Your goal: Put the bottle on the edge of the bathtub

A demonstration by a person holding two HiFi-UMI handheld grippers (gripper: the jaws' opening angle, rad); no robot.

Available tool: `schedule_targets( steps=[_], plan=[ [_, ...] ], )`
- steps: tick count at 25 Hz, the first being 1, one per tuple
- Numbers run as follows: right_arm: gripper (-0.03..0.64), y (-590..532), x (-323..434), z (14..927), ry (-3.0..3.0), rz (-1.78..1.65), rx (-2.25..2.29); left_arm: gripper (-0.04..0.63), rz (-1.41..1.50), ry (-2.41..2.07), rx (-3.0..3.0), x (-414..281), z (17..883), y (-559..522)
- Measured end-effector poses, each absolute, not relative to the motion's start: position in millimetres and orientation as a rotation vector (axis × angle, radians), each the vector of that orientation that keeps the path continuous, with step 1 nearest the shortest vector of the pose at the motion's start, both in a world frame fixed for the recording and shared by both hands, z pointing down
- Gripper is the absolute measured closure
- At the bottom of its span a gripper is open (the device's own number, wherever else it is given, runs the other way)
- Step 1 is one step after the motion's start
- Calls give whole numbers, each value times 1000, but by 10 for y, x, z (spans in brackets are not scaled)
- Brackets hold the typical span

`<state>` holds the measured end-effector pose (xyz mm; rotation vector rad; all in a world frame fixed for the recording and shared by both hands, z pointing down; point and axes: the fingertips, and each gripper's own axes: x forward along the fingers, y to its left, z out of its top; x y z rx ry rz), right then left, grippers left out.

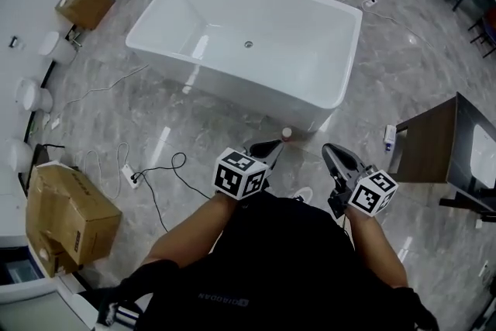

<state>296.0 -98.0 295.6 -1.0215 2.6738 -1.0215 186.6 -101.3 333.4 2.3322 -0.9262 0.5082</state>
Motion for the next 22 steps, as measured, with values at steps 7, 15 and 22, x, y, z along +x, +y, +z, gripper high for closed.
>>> schedule_targets(
  steps=[7,15,22],
  plan=[
    [577,-863,3115,2820,2588,-1110,-1014,578,419,-990,2352,1785,2981,-940],
    [577,-448,2920,2782,2590,-1041,-1145,578,411,-919,2372,1617,2886,-503],
    [580,-2,2494,2790,2680,-975,-1236,578,440,-901,2386,1226,2954,-69]
  ],
)
